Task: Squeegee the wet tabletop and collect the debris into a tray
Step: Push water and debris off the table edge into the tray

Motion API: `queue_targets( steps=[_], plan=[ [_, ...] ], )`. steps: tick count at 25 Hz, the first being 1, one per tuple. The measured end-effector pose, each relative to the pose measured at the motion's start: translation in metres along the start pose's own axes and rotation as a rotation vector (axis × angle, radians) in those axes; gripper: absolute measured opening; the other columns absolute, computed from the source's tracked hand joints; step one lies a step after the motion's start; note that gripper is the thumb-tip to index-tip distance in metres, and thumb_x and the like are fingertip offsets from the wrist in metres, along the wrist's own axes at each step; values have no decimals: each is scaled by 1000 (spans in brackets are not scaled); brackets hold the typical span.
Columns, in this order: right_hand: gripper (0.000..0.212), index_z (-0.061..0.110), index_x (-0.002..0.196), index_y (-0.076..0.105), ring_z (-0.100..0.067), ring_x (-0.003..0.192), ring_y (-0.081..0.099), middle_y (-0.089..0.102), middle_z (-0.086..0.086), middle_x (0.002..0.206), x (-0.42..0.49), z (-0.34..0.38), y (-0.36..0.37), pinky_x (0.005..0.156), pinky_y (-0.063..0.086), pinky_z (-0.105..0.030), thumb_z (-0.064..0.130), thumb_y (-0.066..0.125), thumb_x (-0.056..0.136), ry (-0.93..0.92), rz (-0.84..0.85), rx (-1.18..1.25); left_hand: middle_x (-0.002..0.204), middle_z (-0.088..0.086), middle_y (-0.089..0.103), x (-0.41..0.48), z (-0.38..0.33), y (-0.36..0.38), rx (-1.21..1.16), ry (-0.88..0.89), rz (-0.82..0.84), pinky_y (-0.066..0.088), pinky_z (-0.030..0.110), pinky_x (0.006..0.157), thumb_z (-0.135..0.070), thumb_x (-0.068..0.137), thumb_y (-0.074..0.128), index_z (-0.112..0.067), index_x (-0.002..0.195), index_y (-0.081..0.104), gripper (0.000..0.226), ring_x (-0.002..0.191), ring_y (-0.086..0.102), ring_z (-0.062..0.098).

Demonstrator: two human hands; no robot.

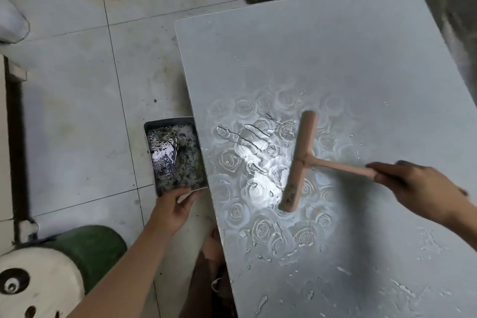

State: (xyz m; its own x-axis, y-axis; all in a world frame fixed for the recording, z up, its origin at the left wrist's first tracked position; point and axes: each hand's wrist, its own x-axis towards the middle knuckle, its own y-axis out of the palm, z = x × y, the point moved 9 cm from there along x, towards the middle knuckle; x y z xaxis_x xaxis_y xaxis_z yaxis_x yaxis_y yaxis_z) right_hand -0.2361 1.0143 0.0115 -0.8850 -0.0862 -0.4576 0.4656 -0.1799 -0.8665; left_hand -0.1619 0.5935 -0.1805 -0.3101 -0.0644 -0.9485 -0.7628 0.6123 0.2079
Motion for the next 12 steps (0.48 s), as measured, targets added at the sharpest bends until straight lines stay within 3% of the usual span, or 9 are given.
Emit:
queue_targets(
  steps=[2, 5, 9, 12],
  plan=[
    [30, 32, 121, 62, -35, 77, 63, 59, -2, 77, 26, 37, 11, 67, 43, -37, 35, 49, 94, -89, -22, -3, 139, 20, 49, 1, 2, -2, -60, -9, -10, 54, 38, 81, 14, 89, 40, 2, 123, 51, 38, 123, 50, 39],
    [31, 32, 122, 62, -35, 79, 63, 60, -3, 78, 52, 63, 6, 67, 37, -34, 36, 48, 95, -115, -9, -19, 138, 18, 51, -2, 2, -2, -89, -17, -28, 53, 38, 78, 16, 88, 42, -1, 109, 56, 31, 127, 48, 38],
    [39, 31, 116, 67, -36, 66, 62, 54, 4, 68, 40, 41, -26, 61, 47, -37, 46, 44, 87, -45, -70, -35, 139, 19, 50, -5, 2, -3, -139, -8, -74, 57, 36, 70, 19, 86, 41, -1, 136, 44, 54, 126, 48, 40],
    [40, 27, 114, 69, -37, 60, 61, 53, 0, 65, 58, 65, -27, 58, 44, -34, 43, 44, 87, -108, -89, -82, 136, 18, 52, -5, 0, -3, -165, 1, -81, 57, 37, 67, 21, 84, 42, -1, 139, 42, 59, 122, 51, 39]
  ],
)
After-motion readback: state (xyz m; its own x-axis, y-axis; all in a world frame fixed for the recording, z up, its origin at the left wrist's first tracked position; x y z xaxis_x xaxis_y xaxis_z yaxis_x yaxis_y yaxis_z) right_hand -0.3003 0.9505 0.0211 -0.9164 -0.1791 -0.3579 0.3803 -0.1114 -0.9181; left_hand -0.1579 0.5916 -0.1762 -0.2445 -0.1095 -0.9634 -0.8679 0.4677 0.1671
